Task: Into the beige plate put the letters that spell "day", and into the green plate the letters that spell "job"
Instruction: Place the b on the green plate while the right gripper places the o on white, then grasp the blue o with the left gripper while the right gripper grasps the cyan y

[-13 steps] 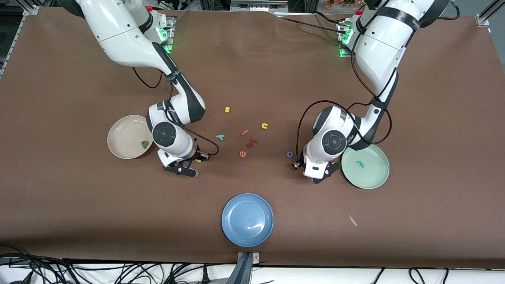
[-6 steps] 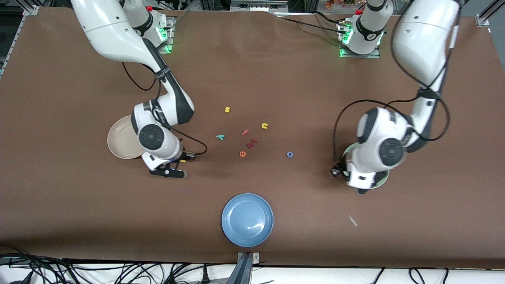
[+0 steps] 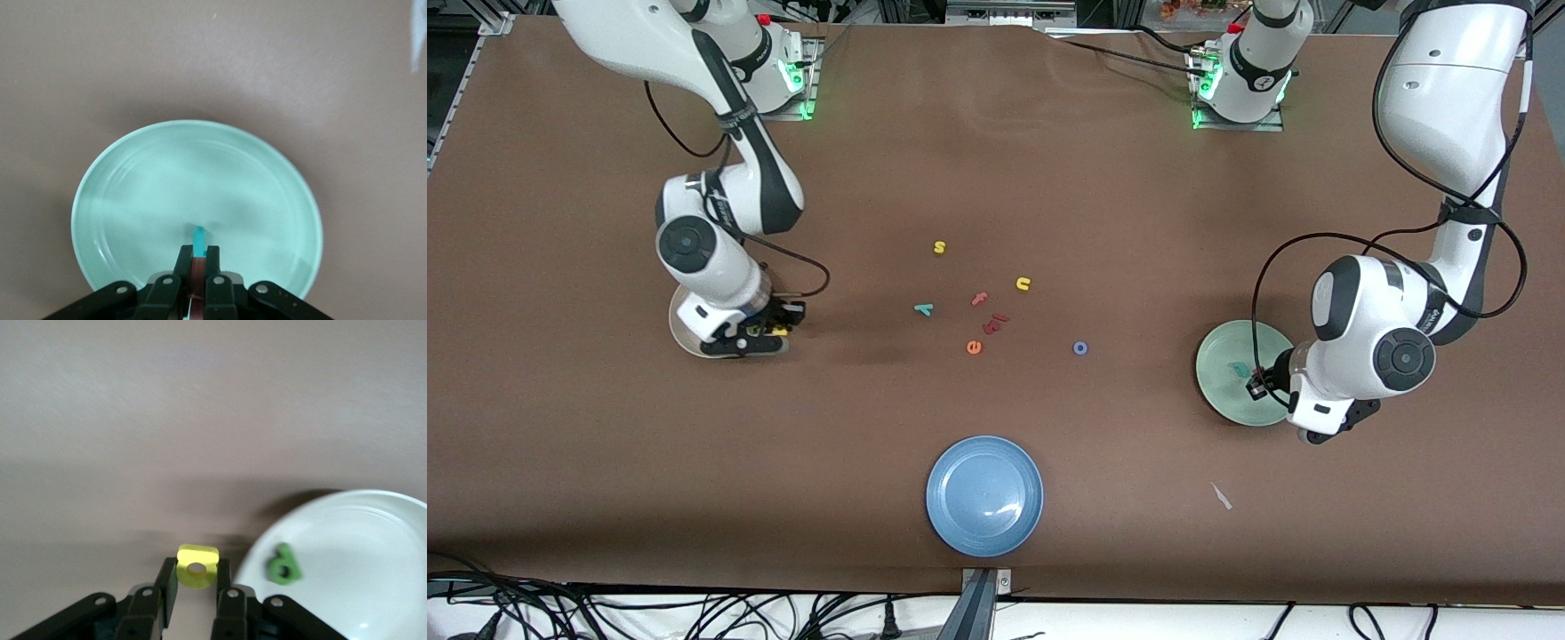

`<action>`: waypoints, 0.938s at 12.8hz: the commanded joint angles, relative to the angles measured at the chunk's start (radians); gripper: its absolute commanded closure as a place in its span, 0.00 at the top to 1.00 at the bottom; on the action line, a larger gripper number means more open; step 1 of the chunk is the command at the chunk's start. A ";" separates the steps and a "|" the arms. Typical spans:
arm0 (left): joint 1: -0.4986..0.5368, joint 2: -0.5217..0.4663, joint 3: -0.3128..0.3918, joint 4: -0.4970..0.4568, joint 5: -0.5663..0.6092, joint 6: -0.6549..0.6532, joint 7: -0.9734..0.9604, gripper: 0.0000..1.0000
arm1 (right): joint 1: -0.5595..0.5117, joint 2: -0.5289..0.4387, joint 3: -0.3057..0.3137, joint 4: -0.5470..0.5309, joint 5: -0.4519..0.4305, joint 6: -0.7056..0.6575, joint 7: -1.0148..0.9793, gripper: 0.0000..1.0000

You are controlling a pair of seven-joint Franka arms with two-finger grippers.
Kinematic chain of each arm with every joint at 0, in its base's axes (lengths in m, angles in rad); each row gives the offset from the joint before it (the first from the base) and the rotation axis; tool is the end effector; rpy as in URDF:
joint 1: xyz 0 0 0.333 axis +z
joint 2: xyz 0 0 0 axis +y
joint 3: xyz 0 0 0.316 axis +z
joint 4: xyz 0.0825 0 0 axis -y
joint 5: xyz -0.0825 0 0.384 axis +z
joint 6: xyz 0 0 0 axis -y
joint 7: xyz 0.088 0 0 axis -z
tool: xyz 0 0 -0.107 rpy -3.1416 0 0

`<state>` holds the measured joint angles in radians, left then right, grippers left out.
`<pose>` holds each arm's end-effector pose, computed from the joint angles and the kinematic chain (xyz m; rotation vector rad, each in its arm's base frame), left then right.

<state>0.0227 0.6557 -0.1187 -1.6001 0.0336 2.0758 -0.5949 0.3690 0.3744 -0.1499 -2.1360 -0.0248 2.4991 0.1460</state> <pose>0.6733 -0.0536 0.2355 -3.0171 -0.7673 0.2818 0.5590 0.1249 0.2300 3.0678 0.1582 0.0078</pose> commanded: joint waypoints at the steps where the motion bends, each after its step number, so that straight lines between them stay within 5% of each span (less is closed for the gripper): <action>1: -0.016 0.004 -0.012 -0.020 0.029 0.004 0.012 0.31 | 0.002 -0.078 -0.048 -0.114 -0.004 0.050 -0.142 0.13; 2: -0.018 0.004 -0.012 -0.018 0.029 0.004 0.006 0.72 | 0.002 -0.080 -0.069 -0.119 -0.003 0.050 -0.192 0.14; 3: -0.018 -0.002 -0.012 -0.017 0.031 0.001 0.010 1.00 | 0.001 -0.078 -0.089 -0.121 0.000 0.050 -0.244 0.17; 4: -0.018 -0.011 -0.013 -0.014 0.031 -0.002 0.012 1.00 | 0.001 -0.072 -0.106 -0.121 0.006 0.050 -0.300 0.40; 5: -0.018 -0.020 -0.018 -0.006 0.031 -0.003 0.003 1.00 | -0.001 -0.068 -0.109 -0.119 0.008 0.049 -0.316 0.99; 9: -0.020 -0.050 -0.094 0.005 0.023 -0.020 -0.115 1.00 | 0.013 -0.066 -0.096 -0.084 0.130 -0.011 -0.257 1.00; 12: -0.068 -0.044 -0.170 0.006 0.032 -0.010 -0.287 1.00 | 0.027 -0.036 -0.007 0.005 0.207 -0.097 -0.044 1.00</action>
<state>-0.0027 0.6204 -0.2623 -1.5904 0.0341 2.0742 -0.7735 0.3822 0.3280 -0.2038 -2.1869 0.1474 2.4631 -0.0295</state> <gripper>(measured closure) 0.000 0.000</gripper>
